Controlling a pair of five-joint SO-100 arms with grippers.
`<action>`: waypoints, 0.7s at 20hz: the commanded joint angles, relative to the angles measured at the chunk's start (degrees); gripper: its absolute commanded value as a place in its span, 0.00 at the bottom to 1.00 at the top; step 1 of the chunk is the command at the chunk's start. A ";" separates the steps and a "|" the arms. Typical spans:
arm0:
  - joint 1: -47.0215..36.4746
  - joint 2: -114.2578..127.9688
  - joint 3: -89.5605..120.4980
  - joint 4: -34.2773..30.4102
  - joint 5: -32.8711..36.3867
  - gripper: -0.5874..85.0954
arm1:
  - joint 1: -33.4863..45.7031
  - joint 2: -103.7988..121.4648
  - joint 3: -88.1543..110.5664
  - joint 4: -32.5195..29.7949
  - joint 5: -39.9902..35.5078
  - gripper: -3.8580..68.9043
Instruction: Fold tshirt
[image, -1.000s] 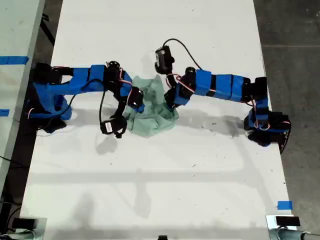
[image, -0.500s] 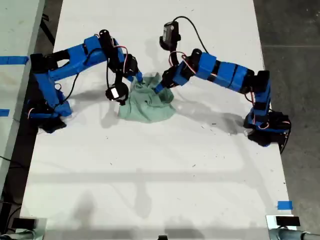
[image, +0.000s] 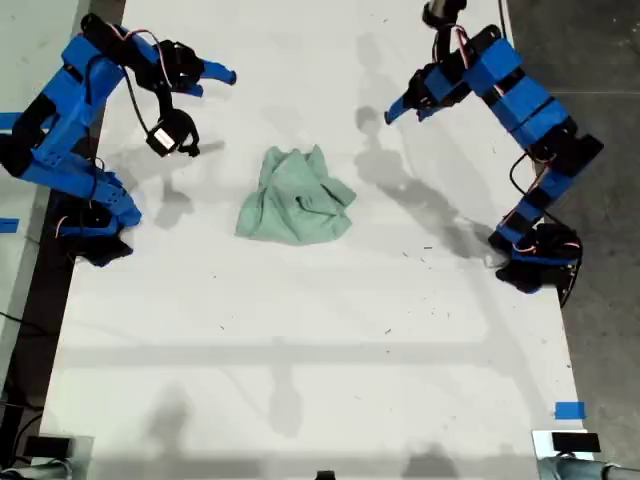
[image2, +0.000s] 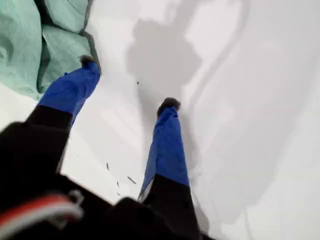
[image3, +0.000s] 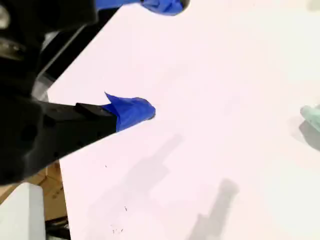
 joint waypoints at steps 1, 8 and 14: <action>9.05 15.38 15.29 -8.00 -3.78 0.27 | -1.85 16.00 16.26 -1.67 1.23 0.41; 39.55 43.59 55.99 -26.63 -29.88 0.01 | -23.12 44.56 54.40 -8.53 19.07 0.31; 46.85 58.89 71.98 -26.37 -37.44 0.01 | -33.49 62.58 80.95 -17.93 32.17 0.03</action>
